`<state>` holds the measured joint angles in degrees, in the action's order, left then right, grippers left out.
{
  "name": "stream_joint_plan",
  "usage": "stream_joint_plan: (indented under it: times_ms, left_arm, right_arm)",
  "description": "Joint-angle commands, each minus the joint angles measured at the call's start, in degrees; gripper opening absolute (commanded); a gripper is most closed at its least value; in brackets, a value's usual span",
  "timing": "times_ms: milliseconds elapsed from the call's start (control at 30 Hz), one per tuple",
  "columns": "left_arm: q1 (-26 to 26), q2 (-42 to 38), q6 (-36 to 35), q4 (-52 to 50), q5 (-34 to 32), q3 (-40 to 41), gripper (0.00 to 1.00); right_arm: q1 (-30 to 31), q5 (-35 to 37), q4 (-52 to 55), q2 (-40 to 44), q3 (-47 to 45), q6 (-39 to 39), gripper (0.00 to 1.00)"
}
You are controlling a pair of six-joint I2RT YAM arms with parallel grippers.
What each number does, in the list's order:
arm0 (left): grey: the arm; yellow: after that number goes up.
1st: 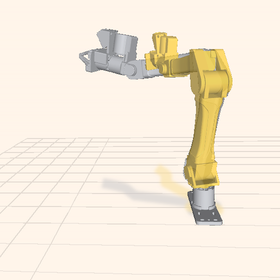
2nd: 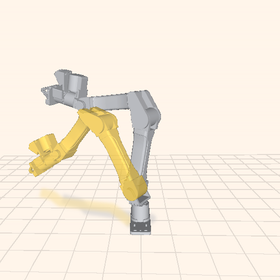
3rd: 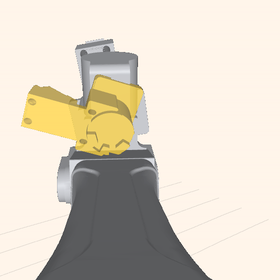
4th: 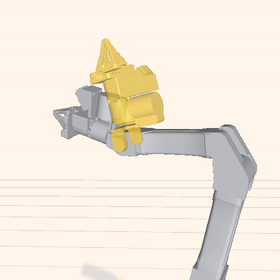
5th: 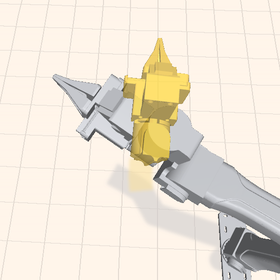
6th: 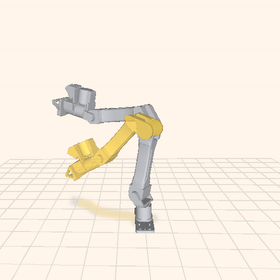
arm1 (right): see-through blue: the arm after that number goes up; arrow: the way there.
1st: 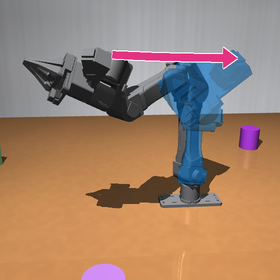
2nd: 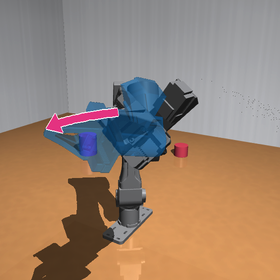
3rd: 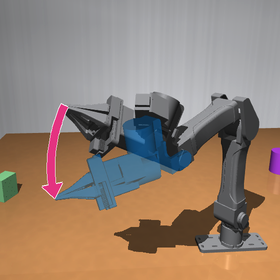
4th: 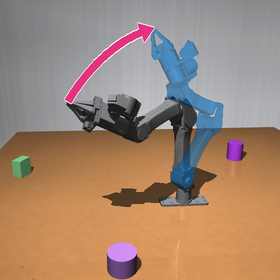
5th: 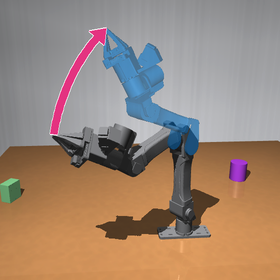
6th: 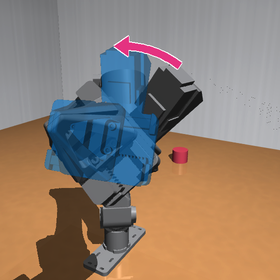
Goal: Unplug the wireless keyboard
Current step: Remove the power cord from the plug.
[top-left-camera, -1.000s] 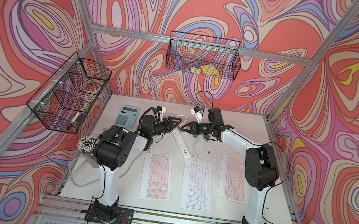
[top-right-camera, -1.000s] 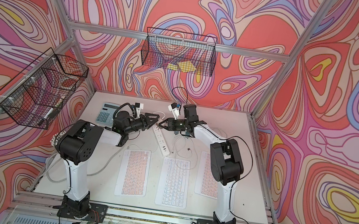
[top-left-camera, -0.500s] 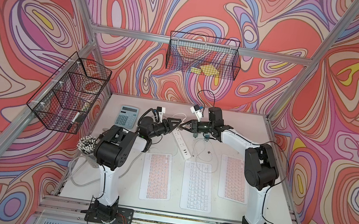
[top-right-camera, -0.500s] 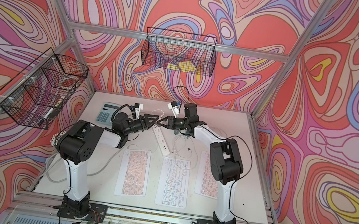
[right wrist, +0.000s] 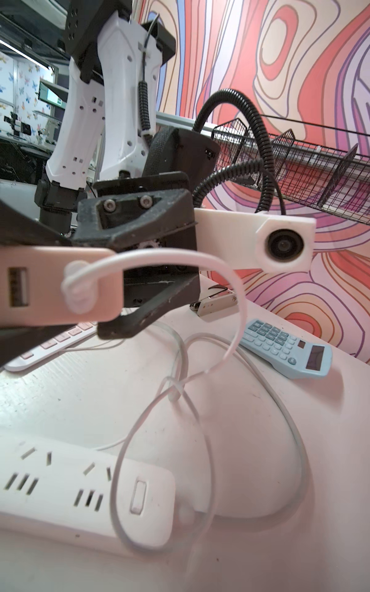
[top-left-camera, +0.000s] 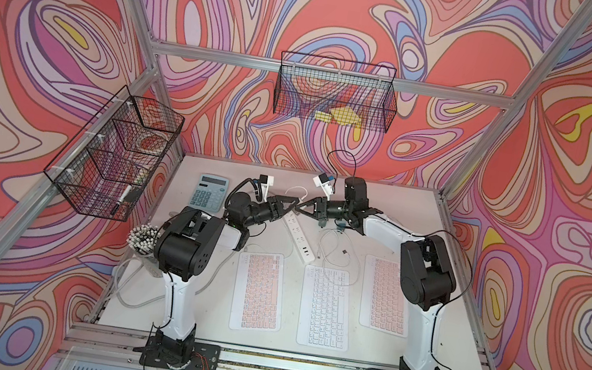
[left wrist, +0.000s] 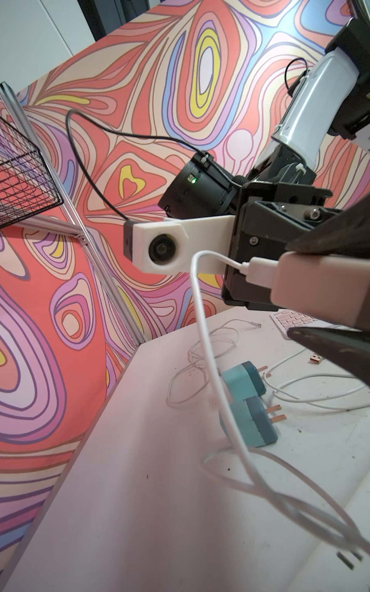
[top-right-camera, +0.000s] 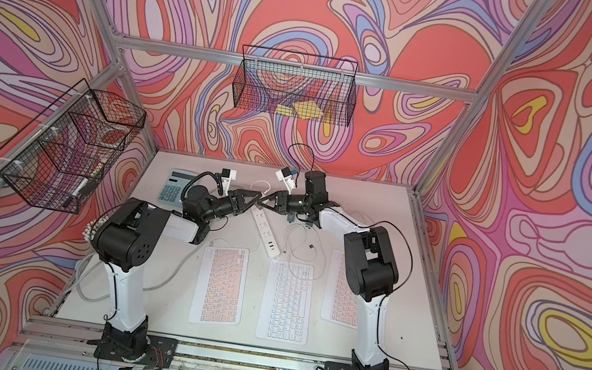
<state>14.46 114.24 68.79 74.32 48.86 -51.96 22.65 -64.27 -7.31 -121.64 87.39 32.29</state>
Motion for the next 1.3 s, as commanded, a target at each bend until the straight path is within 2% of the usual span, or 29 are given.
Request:
stream_joint_plan:
  times_ms: [0,100,167,300,433,533,700,1000,1267]
  left_arm:
    - [0.56,-1.98,1.26,1.85,0.78,-0.33,0.27]
    - [0.55,-2.51,1.35,1.83,1.12,-0.50,0.14]
    - [0.53,-2.91,1.23,1.83,1.28,-0.53,0.00]
    - [0.43,-3.66,0.37,1.88,0.35,0.56,0.00]
    - [0.19,-3.88,-0.78,1.84,-1.62,2.07,0.00]
    - [0.13,-4.50,-2.08,1.82,-3.05,3.22,0.00]
    - [-0.05,-4.63,-2.31,1.81,-3.77,3.69,0.00]
    - [-0.31,-5.17,-2.39,1.85,-4.05,4.23,0.00]
    - [-0.31,-4.36,-1.47,1.82,-2.61,3.37,0.00]
  right_arm:
    - [1.57,-0.74,-5.01,-2.09,-0.38,-0.94,0.14]
    - [1.60,-2.03,-8.80,-2.84,-1.04,2.18,0.17]
    - [1.57,-2.50,-9.47,-3.17,-1.00,3.24,0.19]
    - [1.30,-2.69,-12.33,-3.51,-1.89,6.35,0.28]
    - [0.47,-3.96,-22.12,-3.73,-4.32,14.27,0.39]
    - [-0.15,-5.32,-32.69,-4.19,-6.14,22.58,0.41]
    - [-0.51,-7.05,-44.28,-5.95,-7.47,31.90,0.38]
    - [-1.66,-7.71,-48.73,-5.64,-9.14,35.24,0.37]
    - [-1.50,-8.50,-59.08,-8.95,-7.55,44.37,0.17]
